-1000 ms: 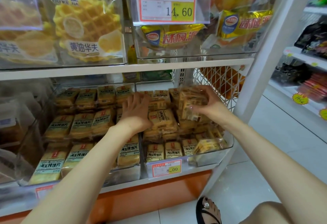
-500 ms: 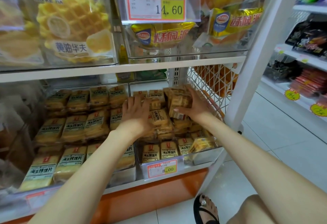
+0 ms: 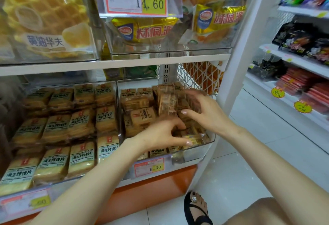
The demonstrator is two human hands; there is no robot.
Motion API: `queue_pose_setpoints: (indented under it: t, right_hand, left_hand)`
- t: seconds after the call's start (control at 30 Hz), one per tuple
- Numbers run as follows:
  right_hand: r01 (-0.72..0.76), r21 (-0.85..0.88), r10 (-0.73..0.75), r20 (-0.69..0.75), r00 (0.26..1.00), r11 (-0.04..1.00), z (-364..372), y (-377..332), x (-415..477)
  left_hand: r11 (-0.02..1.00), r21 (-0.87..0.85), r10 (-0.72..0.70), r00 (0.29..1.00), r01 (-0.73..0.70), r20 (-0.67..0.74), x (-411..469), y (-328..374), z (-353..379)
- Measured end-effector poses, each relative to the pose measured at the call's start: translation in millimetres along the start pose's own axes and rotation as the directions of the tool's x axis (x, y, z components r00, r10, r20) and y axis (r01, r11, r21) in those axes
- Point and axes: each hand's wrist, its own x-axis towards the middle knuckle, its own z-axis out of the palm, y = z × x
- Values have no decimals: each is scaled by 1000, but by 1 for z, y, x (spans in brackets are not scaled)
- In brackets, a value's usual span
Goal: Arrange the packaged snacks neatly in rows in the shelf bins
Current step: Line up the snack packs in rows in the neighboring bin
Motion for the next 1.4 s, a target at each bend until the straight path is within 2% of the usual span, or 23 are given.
queue_pose_setpoints:
  t: [0.1, 0.3, 0.37, 0.43, 0.5, 0.53, 0.6, 0.67, 0.73, 0.8, 0.87, 0.97, 1.1, 1.17, 1.27, 1.3, 1.4]
  right_hand:
    - [23, -8, -22, 50, 998, 1000, -2, 3, -11]
    - [-6, 155, -2, 52, 999, 988, -5, 1, -21]
    - [-46, 211, 32, 71, 997, 976, -7, 1, -23]
    - [-111, 286, 86, 99, 991, 952, -8, 1, -23]
    - [-211, 339, 178, 126, 976, 917, -5, -1, -22]
    - [-269, 372, 227, 153, 962, 888, -4, -4, -21]
    - [-394, 500, 283, 285, 916, 771, -1, -13, -20]
    - [-438, 592, 248, 377, 892, 677, 2, -18, -20]
    - [-389, 642, 209, 340, 917, 661, 5, -18, -19]
    - [-317, 637, 184, 268, 946, 703, 7, -15, -17]
    - [-268, 647, 144, 240, 960, 714, 9, -14, -16]
    - [-229, 736, 54, 255, 966, 637, 12, -17, -17]
    - [-187, 800, -12, 236, 972, 569, 13, -19, -15]
    - [-173, 774, -23, 235, 972, 609, 12, -18, -14]
    - [-79, 486, -46, 240, 970, 870, 9, -20, -15]
    - [-56, 386, -43, 243, 969, 921, 9, -19, -15]
    - [-37, 246, -28, 256, 966, 969, 12, -20, -15]
  left_hand:
    - [1000, 20, -25, 998, 24, 56, 8, 5, 20]
    - [980, -100, -180, 981, 173, -66, 13, 2, 11]
    - [952, -208, -251, 962, 225, -110, 8, -2, -3]
    - [883, -407, -316, 938, 234, -146, 0, -5, -19]
    - [759, -628, -340, 927, 172, -157, -10, -5, -32]
    - [729, -674, -318, 930, 115, -185, -15, -6, -36]
    - [796, -605, -237, 929, 18, -285, -23, -8, -39]
    - [881, -472, -159, 926, -24, -343, -27, -9, -38]
    - [908, -415, -106, 927, -58, -360, -29, -9, -35]
    - [919, -385, -74, 926, -81, -370, -29, -8, -32]
    - [907, -419, -106, 938, -44, -329, -27, -8, -29]
    - [894, -447, -171, 953, 44, -248, -27, -7, -29]
    - [907, -420, -143, 960, 30, -239, -27, -4, -30]
    - [921, -389, -113, 955, -3, -275, -28, -3, -29]
    - [940, -341, -113, 955, 13, -276, -30, -6, -29]
    - [946, -321, -117, 960, 30, -255, -30, -8, -30]
    - [967, -236, -128, 982, 93, -136, -37, -14, -37]
